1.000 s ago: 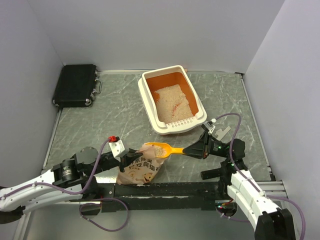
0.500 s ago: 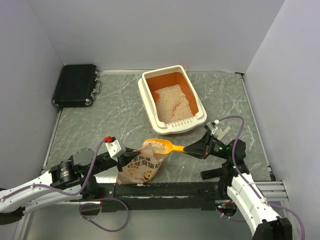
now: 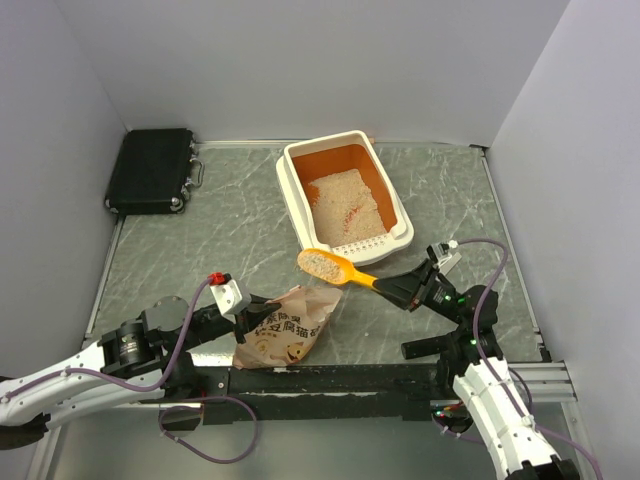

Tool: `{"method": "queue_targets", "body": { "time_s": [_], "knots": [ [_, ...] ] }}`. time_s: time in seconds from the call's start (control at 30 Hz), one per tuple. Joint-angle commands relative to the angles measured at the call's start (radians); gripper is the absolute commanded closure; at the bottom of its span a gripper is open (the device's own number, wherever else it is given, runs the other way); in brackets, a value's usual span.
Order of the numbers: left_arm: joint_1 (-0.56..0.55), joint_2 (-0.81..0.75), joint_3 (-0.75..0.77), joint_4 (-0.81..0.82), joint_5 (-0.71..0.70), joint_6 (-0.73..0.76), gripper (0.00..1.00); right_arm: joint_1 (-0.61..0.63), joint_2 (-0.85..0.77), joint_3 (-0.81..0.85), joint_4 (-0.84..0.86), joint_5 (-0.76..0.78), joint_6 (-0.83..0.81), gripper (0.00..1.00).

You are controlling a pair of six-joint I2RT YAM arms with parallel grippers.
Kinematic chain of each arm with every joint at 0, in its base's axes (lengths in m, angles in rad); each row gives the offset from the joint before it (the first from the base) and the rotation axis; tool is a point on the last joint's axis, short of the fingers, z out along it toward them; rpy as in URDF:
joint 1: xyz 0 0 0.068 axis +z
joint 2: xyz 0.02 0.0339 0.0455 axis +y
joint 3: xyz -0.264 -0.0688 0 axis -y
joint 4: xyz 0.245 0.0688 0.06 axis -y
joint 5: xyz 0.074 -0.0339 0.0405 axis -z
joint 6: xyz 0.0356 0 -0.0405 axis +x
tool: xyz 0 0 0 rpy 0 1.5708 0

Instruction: Fill the litter box with clean litter

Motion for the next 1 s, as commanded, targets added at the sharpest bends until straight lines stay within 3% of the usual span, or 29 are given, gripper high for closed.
{"method": "queue_targets", "body": {
  "time_s": [0.0, 0.2, 0.5, 0.83, 0.97],
  "knots": [
    [0.005, -0.007, 0.009, 0.061, -0.005, 0.007, 0.99, -0.006, -0.004, 0.024, 0.066, 0.124, 0.028, 1.00],
    [0.007, -0.006, 0.007, 0.058, -0.001, 0.010, 0.99, -0.006, 0.007, -0.013, 0.116, 0.289, 0.019, 1.00],
    [0.008, -0.010, 0.009, 0.060, -0.005, 0.009, 0.99, -0.006, 0.067, 0.003, 0.080, 0.559, -0.137, 1.00],
    [0.008, -0.004, 0.018, 0.051, -0.007, 0.006, 0.99, 0.008, 0.352, 0.334, -0.260, 0.762, -0.543, 1.00],
    [0.010, -0.017, 0.015, 0.055, -0.019, 0.006, 0.99, 0.015, 0.513, 0.505, -0.428, 0.753, -0.718, 1.00]
  ]
}}
